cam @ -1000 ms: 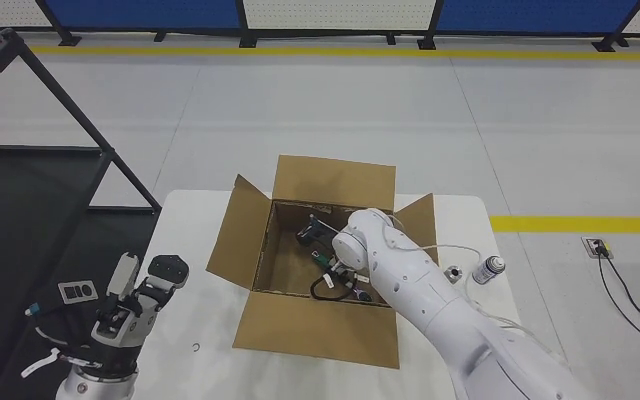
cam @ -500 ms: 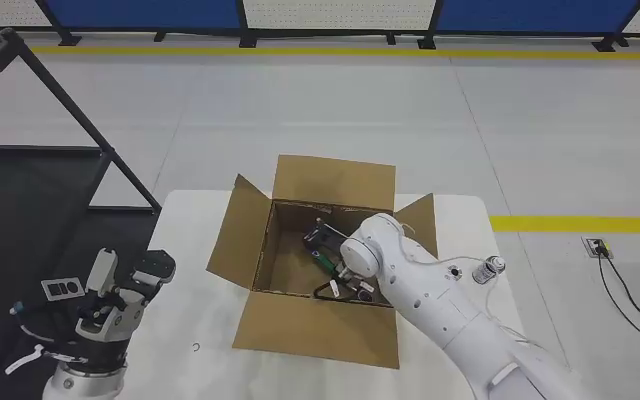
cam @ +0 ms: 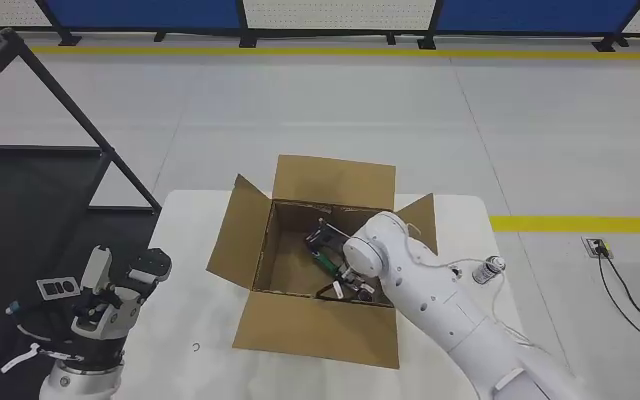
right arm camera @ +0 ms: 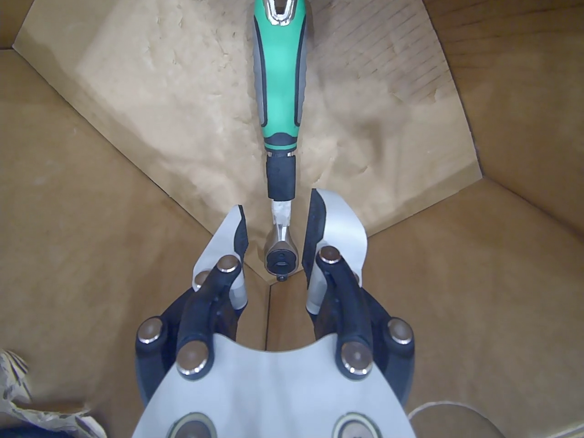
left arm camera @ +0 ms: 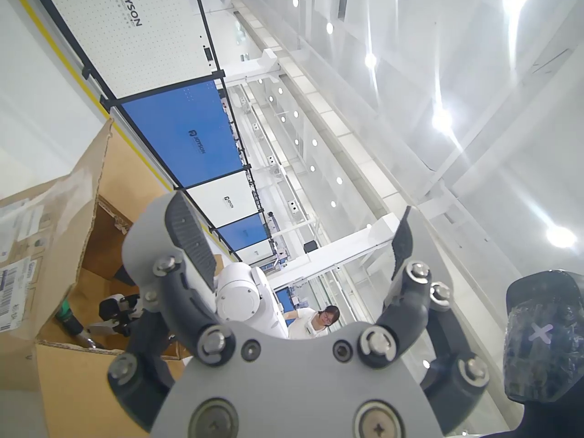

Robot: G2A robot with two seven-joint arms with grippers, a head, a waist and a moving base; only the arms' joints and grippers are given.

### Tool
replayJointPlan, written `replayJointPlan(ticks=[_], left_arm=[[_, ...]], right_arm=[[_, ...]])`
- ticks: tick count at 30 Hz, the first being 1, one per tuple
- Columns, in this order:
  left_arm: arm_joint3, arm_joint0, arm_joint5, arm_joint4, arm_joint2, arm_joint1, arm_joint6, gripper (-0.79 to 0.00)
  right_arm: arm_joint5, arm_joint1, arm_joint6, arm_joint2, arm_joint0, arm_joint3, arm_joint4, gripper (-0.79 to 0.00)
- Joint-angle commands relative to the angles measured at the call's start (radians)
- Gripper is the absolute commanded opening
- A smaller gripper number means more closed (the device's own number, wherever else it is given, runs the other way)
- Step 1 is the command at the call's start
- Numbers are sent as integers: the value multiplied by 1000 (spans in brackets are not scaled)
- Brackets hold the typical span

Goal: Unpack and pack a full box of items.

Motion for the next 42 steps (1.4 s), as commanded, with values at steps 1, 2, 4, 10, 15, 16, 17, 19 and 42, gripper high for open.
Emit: replayJointPlan(ticks=[1, 2, 4, 10, 15, 16, 17, 19, 42], left_arm=[[0, 0, 0, 0, 0, 0, 0, 0], [0, 0, 0, 0, 0, 0, 0, 0], [0, 0, 0, 0, 0, 0, 0, 0], [0, 0, 0, 0, 0, 0, 0, 0], [0, 0, 0, 0, 0, 0, 0, 0], [0, 0, 0, 0, 0, 0, 0, 0], [0, 0, 0, 0, 0, 0, 0, 0], [0, 0, 0, 0, 0, 0, 0, 0], [0, 0, 0, 0, 0, 0, 0, 0]], right_arm=[[7, -7, -3, -7, 7, 11, 0, -465], [10, -11, -6, -11, 11, 20, 2, -465], [14, -21, -9, -19, 21, 45, 7, -446], [17, -51, -3, -43, 54, 112, 25, 0], [17, -51, -3, -43, 54, 112, 25, 0], [17, -51, -3, -43, 54, 112, 25, 0], [17, -51, -3, -43, 54, 112, 25, 0], [17, -51, -3, -43, 54, 112, 25, 0], [-64, -76, -79, -26, 64, 234, 55, -40]])
